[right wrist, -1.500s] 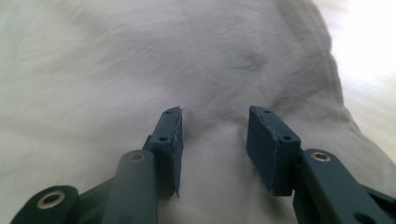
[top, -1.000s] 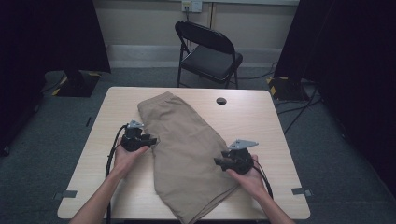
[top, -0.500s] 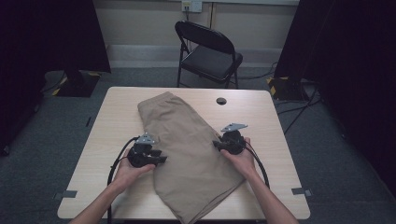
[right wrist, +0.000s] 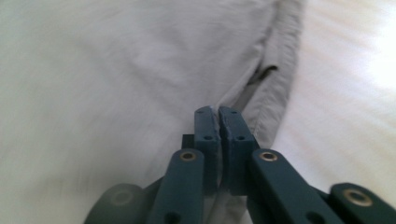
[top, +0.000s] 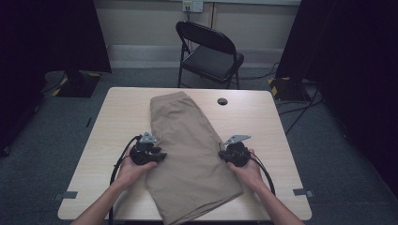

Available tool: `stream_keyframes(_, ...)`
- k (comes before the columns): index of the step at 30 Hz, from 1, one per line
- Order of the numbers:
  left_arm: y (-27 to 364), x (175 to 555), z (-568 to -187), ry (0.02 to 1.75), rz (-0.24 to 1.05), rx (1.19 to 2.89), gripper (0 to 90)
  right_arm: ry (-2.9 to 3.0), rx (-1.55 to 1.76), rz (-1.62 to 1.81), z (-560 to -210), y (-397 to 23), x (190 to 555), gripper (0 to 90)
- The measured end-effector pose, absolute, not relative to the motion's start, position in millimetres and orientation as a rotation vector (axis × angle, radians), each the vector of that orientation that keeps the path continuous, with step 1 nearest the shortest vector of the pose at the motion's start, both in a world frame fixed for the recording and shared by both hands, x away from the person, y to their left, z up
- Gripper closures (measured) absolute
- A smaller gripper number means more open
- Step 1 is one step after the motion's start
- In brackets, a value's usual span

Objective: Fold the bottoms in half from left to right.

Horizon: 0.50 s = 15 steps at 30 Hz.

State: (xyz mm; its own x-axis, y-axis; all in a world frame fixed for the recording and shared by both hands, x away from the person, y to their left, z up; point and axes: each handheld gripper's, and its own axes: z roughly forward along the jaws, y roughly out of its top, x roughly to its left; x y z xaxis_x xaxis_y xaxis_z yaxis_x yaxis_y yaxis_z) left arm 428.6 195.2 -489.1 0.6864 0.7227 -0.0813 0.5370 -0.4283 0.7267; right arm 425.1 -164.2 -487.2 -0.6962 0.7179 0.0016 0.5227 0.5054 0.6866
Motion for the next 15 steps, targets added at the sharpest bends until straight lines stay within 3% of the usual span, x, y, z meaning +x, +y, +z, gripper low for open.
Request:
stream_keyframes(12, 193.8, 433.5, -493.2, 0.938, 0.365, 2.114, 62.9, 2.522, 1.005, 0.970, -485.0, -172.0, 398.8, 89.7)
stream_keyframes(13, 192.2, 434.7, -493.6, 0.935, 0.379, 2.115, 62.8, 2.526, 1.006, 0.968, -484.6, -171.8, 397.7, 88.5)
stream_keyframes(15, 191.2, 435.9, -493.3, 0.950, 0.365, 2.104, 60.0, 2.527, 1.001, 0.957, -483.4, -170.1, 395.1, 76.0)
